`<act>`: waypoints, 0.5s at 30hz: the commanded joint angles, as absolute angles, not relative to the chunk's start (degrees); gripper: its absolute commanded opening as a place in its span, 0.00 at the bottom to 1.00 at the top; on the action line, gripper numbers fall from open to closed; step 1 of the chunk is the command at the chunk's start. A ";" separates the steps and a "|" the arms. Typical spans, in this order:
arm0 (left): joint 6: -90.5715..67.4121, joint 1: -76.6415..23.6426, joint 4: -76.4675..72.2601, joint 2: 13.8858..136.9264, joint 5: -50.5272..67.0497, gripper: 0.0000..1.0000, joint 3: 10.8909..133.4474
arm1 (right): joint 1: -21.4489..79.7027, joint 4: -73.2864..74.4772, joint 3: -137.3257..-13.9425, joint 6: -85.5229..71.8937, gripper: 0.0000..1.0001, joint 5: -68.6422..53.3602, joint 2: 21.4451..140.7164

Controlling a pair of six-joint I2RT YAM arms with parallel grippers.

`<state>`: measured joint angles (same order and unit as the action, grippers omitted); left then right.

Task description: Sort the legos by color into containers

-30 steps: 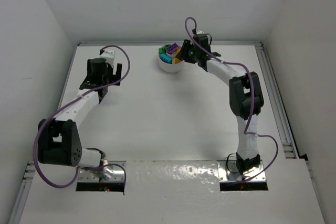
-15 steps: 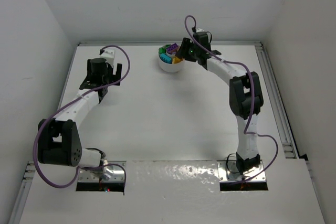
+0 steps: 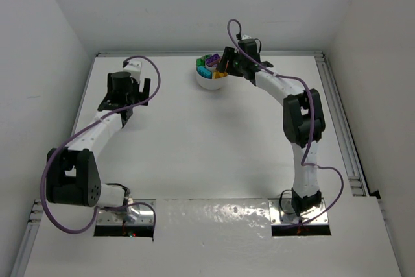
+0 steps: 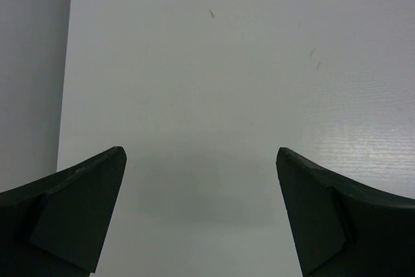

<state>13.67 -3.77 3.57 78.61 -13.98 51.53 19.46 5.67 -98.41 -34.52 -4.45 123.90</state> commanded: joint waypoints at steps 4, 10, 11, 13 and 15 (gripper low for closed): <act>14.15 -3.78 0.97 76.38 -13.97 1.00 51.15 | 19.51 3.87 -100.28 -34.63 0.59 -4.39 123.66; 13.89 -3.78 0.97 76.29 -13.54 1.00 51.06 | 19.69 3.60 -100.20 -34.28 0.58 -4.83 122.78; 13.97 -3.78 0.97 76.29 -13.54 1.00 51.06 | 19.69 3.34 -100.11 -34.63 0.56 -4.83 122.87; 14.06 -3.78 0.97 76.20 -13.54 1.00 50.98 | 19.69 3.16 -99.84 -35.07 0.46 -5.01 123.22; 14.15 -3.78 0.97 76.11 -13.62 1.00 50.98 | 19.69 2.90 -99.76 -36.21 0.34 -5.01 123.49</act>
<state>13.67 -3.77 3.55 78.41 -13.93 51.46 19.49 5.61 -98.50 -34.81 -4.54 123.92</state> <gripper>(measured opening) 0.999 0.383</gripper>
